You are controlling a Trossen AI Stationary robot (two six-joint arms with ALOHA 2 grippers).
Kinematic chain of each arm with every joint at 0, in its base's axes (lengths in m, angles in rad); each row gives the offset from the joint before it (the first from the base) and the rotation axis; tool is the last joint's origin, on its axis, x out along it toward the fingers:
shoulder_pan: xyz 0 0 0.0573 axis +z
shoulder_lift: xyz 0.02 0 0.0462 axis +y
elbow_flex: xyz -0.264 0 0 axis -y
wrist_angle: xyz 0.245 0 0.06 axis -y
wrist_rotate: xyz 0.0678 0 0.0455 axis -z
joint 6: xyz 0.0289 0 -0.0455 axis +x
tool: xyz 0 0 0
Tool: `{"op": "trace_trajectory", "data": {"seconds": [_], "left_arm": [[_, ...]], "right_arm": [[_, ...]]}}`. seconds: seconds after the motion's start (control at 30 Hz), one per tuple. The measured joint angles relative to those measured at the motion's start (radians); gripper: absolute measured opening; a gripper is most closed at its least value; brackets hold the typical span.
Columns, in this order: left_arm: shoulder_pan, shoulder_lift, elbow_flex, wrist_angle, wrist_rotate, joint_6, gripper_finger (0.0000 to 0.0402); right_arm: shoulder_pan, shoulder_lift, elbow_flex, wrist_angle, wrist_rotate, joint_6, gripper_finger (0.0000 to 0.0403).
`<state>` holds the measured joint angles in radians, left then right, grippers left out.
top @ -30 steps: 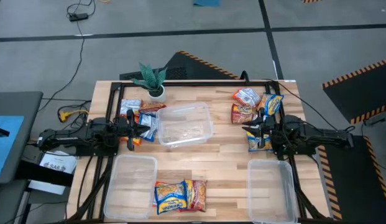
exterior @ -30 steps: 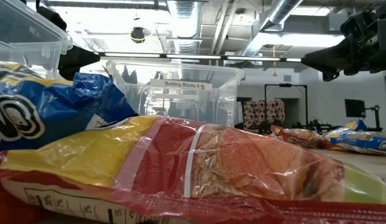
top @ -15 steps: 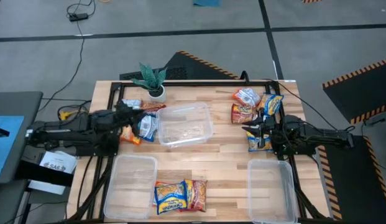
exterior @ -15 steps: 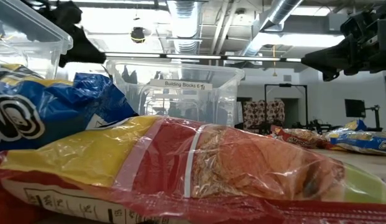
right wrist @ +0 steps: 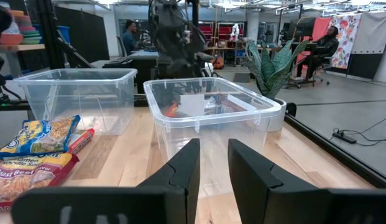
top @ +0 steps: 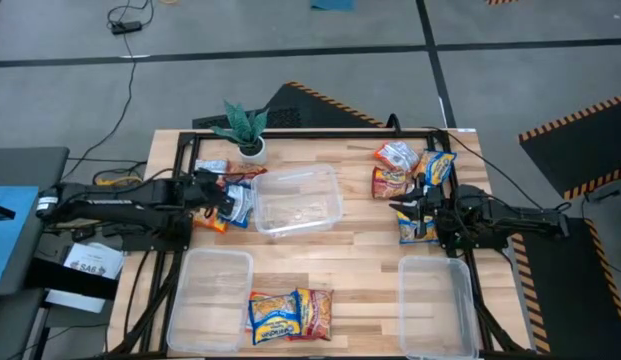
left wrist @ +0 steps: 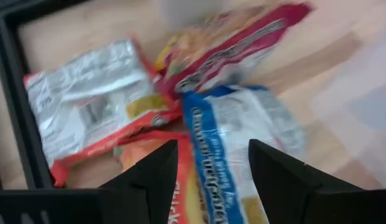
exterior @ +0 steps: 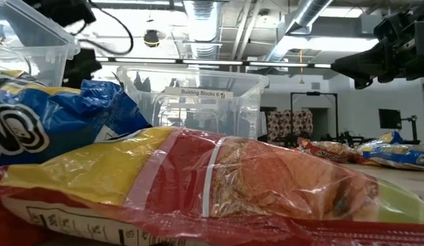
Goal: Sort Maruchan noodles
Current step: Put the blue noodle packet into the top transparent bin
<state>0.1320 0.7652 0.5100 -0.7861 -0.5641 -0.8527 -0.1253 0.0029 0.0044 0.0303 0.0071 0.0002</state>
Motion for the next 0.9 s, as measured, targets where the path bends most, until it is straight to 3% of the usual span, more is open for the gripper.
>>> {"op": "trace_trajectory", "data": {"seconds": [0.1,0.3,0.57,0.9], "left_arm": [[0.041,0.032,-0.017,0.021,0.012,-0.006,0.0185],[0.119,0.069,-0.071,0.241,0.122,0.089,0.0185],[0.198,0.142,-0.074,0.281,0.112,0.114,0.0185],[0.207,0.213,-0.074,0.341,0.138,0.142,0.0183]], "right_arm": [[0.000,0.000,0.000,0.000,0.000,0.000,0.0107],[0.000,0.000,0.000,0.000,0.000,0.000,0.0107],[0.000,0.000,0.000,0.000,0.000,0.000,0.0107],[0.000,0.000,0.000,0.000,0.000,0.000,0.0107]]}}
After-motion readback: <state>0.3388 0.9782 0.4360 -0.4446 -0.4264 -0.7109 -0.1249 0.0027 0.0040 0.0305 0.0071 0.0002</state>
